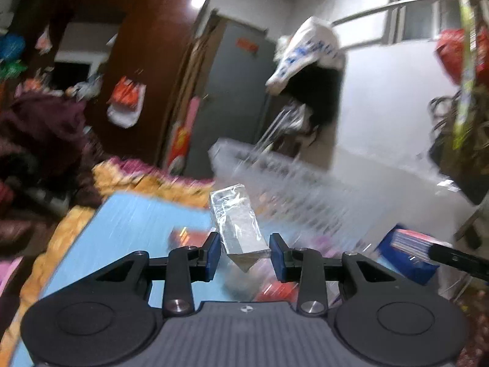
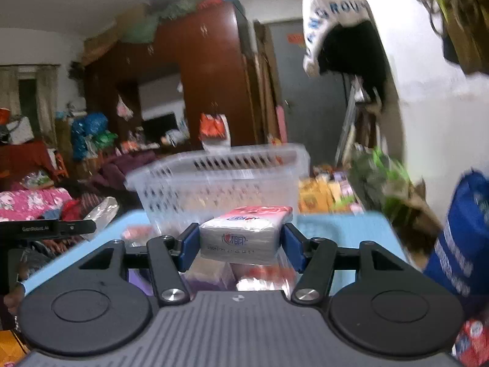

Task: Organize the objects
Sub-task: 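Carry both packages over the white basket and open both grippers, then grasp the white box with the left gripper while the right grasps the wrapped white roll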

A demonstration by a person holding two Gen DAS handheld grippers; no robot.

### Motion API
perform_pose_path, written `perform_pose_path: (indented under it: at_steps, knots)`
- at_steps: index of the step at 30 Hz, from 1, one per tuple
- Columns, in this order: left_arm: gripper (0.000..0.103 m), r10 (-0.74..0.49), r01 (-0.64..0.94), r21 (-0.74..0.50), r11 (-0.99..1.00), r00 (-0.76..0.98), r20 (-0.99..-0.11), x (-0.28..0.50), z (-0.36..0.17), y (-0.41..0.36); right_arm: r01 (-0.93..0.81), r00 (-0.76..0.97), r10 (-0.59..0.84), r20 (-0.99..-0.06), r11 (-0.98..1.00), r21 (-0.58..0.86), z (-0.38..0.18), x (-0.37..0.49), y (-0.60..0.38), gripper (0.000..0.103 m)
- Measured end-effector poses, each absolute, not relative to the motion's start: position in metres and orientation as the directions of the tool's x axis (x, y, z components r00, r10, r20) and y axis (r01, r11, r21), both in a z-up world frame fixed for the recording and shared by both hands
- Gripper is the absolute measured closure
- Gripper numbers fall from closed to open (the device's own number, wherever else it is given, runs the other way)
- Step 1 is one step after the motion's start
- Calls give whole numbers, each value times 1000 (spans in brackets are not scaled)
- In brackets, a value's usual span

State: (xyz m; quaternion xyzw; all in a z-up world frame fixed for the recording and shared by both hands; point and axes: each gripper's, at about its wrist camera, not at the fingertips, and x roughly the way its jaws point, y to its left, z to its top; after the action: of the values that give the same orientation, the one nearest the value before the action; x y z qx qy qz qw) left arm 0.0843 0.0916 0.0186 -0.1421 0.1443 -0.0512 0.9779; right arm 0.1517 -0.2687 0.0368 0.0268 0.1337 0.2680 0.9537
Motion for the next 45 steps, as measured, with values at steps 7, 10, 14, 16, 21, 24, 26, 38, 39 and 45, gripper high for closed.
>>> perform_pose_path:
  at_steps: [7,10,14,16,21,24,26,38,39,45]
  knots:
    - [64,-197,135,-235,963,944,-266,163,89,69,-530,836,518,-180,848,-24,106,205,-208,42]
    - [64,-182,109,-215,970,916,-357,208,89,59,-543,814,520,-261,840,-20,106,248,-181,42]
    - [28,-150,112,-116,987,903,-404,226,77,47,-533,798,481,-362,844,-53,86,282,-159,33]
    - [16,-141,108,-110,988,920,-366,210,77,51,-511,811,464,-356,858,-45,82,278,-163,9]
    - [1,-199,157,-165,974,939,-280,135,66,69,-503,832,493,-254,864,29,73,213,-217,0]
    - [2,-171,150,-90,984,940,-295,87,33,60,-501,812,506,-291,860,95,41,180,-246,0]
    - [6,-176,168,-53,984,940,-291,55,10,53,-475,814,481,-327,874,104,15,161,-256,0]
    - [35,-177,229,108,967,916,-360,24,-43,10,-473,797,471,-378,876,93,-27,138,-257,27]
    - [41,-172,225,104,969,912,-372,27,-45,9,-467,798,470,-377,878,105,-28,140,-258,33]
    - [59,-159,221,118,968,906,-393,33,-56,7,-447,801,441,-405,891,86,-42,144,-254,38]
